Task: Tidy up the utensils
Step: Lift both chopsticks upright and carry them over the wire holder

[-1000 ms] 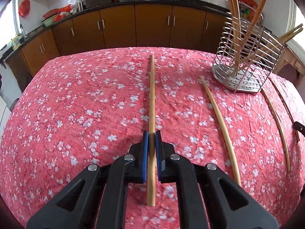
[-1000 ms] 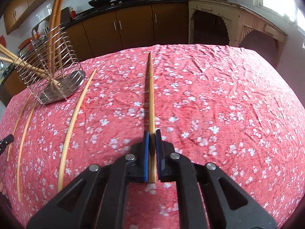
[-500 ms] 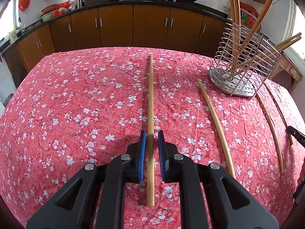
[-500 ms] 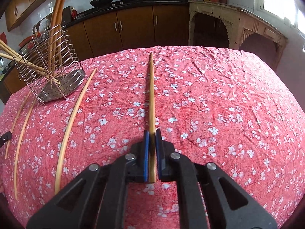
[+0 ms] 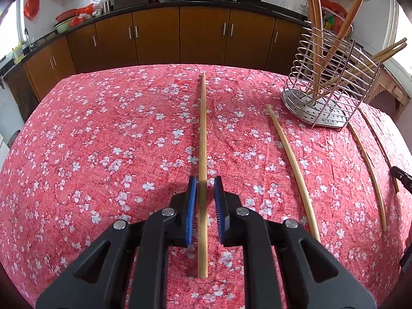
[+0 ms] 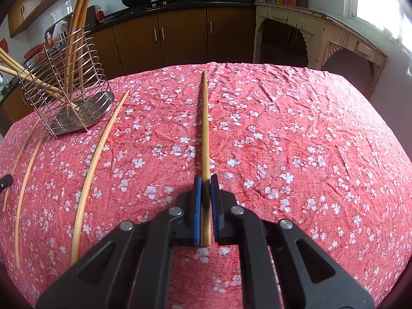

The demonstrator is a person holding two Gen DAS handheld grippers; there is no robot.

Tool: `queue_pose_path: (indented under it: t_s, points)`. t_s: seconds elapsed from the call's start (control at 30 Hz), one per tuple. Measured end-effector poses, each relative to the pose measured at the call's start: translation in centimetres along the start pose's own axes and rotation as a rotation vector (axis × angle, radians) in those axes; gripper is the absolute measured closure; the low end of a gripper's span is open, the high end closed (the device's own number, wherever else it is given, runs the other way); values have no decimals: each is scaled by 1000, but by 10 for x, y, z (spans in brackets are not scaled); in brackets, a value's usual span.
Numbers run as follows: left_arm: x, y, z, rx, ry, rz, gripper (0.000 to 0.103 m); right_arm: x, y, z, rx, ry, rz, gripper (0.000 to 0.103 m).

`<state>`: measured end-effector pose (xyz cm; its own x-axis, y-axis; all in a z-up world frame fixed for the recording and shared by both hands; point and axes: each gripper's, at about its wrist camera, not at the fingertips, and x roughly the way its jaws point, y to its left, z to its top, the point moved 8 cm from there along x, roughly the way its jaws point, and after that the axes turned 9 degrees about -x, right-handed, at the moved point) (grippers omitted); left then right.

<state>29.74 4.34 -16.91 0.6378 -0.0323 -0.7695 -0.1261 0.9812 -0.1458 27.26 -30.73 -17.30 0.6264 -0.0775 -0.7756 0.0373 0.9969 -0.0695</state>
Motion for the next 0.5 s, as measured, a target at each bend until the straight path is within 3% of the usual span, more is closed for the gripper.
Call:
queue_pose_path:
  t_s: [0.5]
  points:
    - [-2,9,1,-21,0,-22,88,0,0,0,3,1,2,94]
